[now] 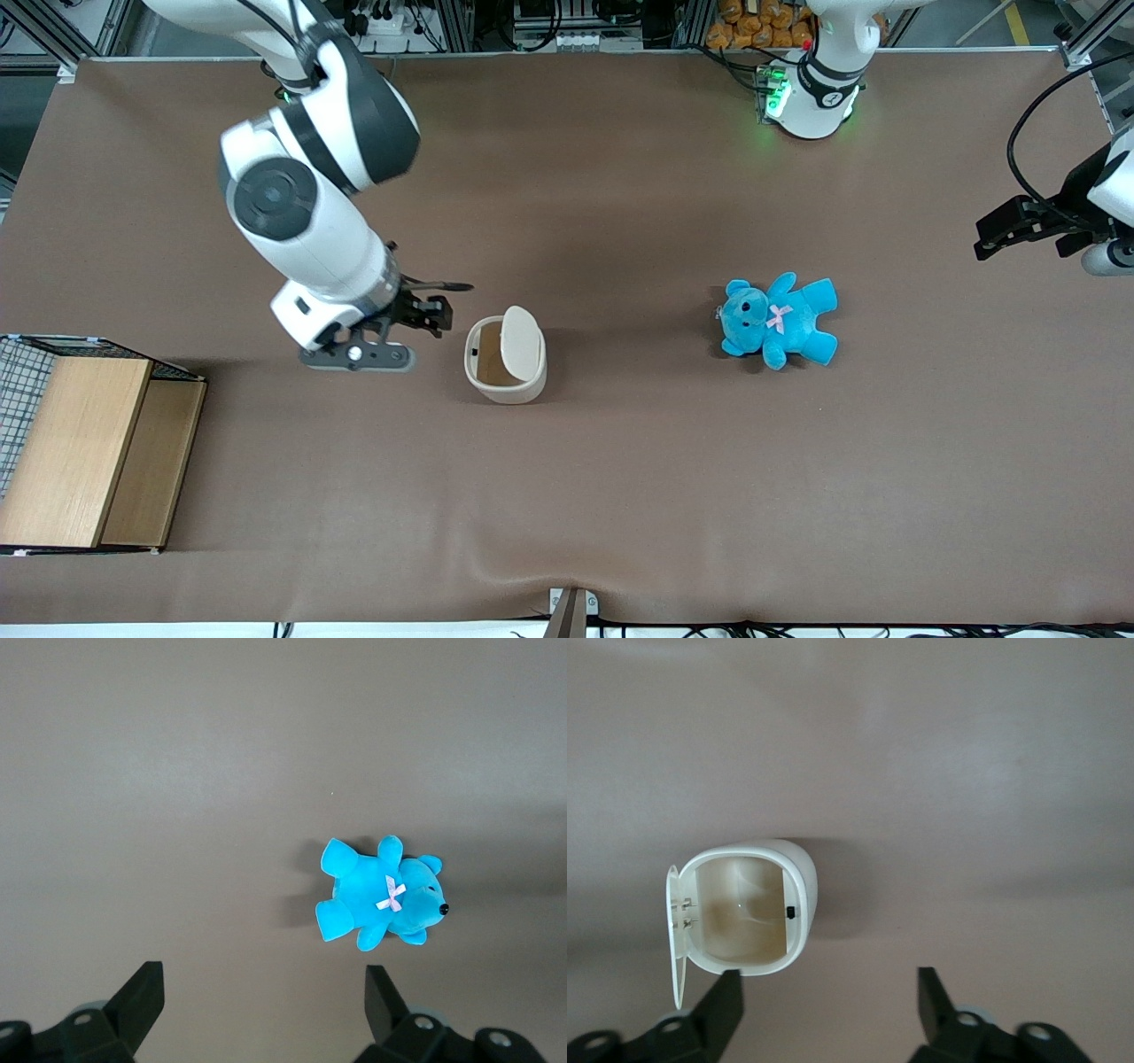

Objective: Open trash can with right arm

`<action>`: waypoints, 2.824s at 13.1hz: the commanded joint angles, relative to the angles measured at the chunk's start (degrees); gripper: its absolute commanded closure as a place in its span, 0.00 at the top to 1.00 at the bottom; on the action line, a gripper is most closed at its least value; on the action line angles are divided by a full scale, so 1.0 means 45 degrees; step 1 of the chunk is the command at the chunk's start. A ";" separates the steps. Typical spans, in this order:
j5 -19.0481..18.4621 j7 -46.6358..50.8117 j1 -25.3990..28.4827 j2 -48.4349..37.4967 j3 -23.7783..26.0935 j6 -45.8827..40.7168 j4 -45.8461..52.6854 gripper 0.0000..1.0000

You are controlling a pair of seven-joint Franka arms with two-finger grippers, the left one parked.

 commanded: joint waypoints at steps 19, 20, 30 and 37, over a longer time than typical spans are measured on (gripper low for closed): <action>0.0229 -0.6405 -0.5387 -0.3951 0.0094 -0.3990 -0.0672 1.00; 0.0229 -0.6405 -0.5387 -0.4127 0.0094 -0.3932 -0.0867 1.00; 0.0444 -0.6384 -0.6110 -0.4520 0.0036 -0.4205 -0.1065 1.00; 0.0444 -0.6424 -0.6110 -0.4480 0.0036 -0.4146 -0.1025 1.00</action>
